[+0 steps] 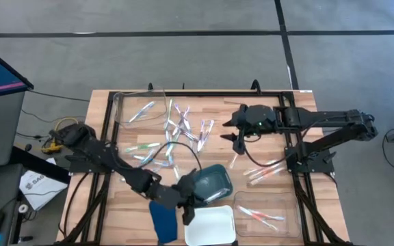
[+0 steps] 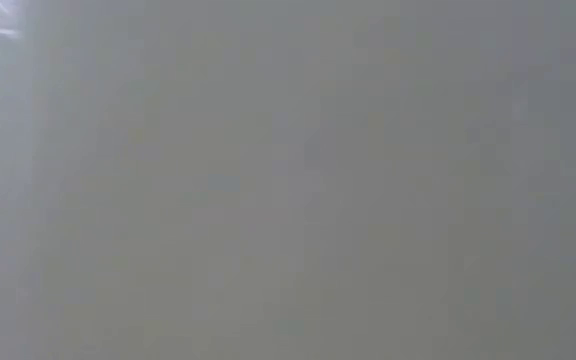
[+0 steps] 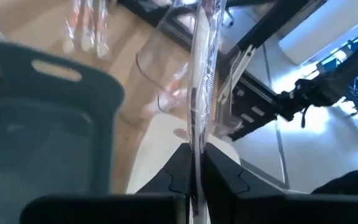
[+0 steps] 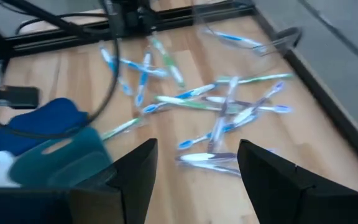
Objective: Pick & Place Toothbrushes
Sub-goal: Put the purple toothbrush into the white bin
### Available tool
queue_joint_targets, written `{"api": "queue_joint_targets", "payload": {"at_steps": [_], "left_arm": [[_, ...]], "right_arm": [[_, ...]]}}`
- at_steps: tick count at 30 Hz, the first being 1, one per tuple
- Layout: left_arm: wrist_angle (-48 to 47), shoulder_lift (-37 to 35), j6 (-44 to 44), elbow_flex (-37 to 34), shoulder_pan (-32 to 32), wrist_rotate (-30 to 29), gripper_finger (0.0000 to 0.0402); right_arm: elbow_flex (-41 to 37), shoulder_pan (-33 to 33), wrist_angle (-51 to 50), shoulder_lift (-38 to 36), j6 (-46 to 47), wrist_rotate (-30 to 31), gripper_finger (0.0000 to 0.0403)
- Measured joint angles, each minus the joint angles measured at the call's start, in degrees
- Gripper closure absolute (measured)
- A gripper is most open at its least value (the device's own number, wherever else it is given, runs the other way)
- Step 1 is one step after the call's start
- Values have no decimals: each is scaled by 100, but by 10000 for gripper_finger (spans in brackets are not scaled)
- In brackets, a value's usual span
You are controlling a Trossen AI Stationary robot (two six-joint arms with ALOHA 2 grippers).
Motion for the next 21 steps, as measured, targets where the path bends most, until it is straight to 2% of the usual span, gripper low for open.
{"api": "queue_joint_targets", "payload": {"at_steps": [3,7,13,18,21], "left_arm": [[-28,356,14,272,-77,-38,387],[-166,858,361,1040,-157,-53,387],[-1459,1599,195,2204,-319,-377,387],[-1662,1787,-248,2305,-537,-402,387],[-1599,1822,-431,2313,-626,-434,387]], "right_arm": [[-131,272,151,0,151,-15,187],[-170,747,176,2,533,48,187],[-176,1682,165,2,1086,952,187],[-178,2333,212,0,1400,1632,187],[-178,2539,325,0,1428,1739,187]]}}
